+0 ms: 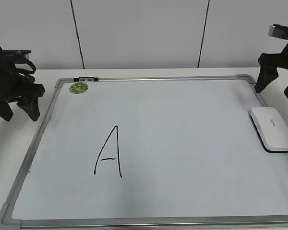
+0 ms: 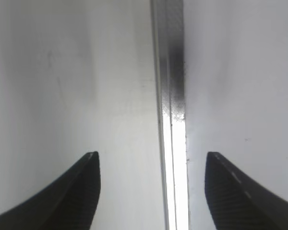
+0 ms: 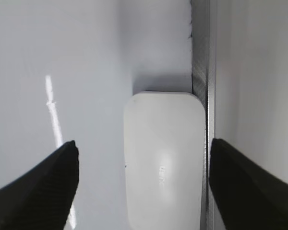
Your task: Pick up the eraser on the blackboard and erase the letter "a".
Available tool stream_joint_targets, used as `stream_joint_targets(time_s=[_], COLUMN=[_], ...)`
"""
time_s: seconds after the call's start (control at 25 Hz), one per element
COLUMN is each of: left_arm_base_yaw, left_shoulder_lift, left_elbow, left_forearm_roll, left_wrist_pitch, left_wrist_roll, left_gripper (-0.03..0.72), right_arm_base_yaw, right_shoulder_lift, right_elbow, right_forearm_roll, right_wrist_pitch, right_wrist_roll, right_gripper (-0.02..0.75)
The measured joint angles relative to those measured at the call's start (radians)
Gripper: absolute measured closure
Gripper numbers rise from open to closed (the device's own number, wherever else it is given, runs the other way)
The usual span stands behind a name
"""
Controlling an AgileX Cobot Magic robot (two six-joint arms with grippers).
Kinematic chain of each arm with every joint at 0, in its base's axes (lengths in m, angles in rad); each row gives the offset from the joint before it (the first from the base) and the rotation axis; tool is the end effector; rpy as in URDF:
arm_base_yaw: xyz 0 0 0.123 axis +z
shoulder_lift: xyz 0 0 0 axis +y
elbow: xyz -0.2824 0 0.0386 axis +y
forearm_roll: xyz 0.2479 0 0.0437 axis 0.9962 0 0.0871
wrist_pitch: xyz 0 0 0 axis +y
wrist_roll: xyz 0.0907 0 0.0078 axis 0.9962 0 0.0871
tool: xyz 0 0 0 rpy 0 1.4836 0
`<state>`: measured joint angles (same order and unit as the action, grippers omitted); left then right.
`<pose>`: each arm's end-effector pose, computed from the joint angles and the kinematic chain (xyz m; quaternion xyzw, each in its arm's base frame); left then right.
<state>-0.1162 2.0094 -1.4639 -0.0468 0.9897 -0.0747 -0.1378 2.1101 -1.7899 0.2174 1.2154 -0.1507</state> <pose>0.3974 -0.0500 0.1807 0.0091 0.9979 -0.0261 0.0591 0.4370 -0.0420 0.2205 0.0251 0.9924 0.0940 0.0751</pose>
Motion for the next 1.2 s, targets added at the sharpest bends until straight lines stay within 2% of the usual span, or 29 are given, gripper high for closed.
stream_joint_targets(time_s=[0.32,0.6,0.8,0.92,1.0,1.2], left_arm_base_yaw=[0.000,0.000,-0.015,-0.040,-0.050,-0.050], left_shoulder_lift=[-0.182,-0.345,-0.517,-0.644,-0.735,-0.995], left_elbow=[0.000,0.002,0.019,0.101,0.203,0.459], left_forearm_roll=[0.009,0.041,0.041,0.068,0.088,0.116], left_wrist_pitch=[0.051,0.135,0.154,0.146,0.120,0.003], left_wrist_roll=[0.000,0.000,0.000,-0.009,-0.026,-0.034], left_gripper=[0.157,0.156,0.156,0.156,0.156,0.156], right_arm_base_yaw=[0.000,0.004,0.072,0.150,0.195,0.255], right_shoulder_lift=[-0.163,-0.299,-0.379,-0.447,-0.513,-0.777], right_elbow=[0.000,0.000,0.009,0.049,0.103,0.376], right_forearm_roll=[0.049,0.084,0.067,0.008,-0.049,-0.092], right_wrist_pitch=[0.004,0.018,0.020,0.022,0.022,-0.091], right_wrist_roll=[0.024,0.055,0.073,0.094,0.122,0.139], right_gripper=[0.192,0.198,0.202,0.202,0.202,0.202])
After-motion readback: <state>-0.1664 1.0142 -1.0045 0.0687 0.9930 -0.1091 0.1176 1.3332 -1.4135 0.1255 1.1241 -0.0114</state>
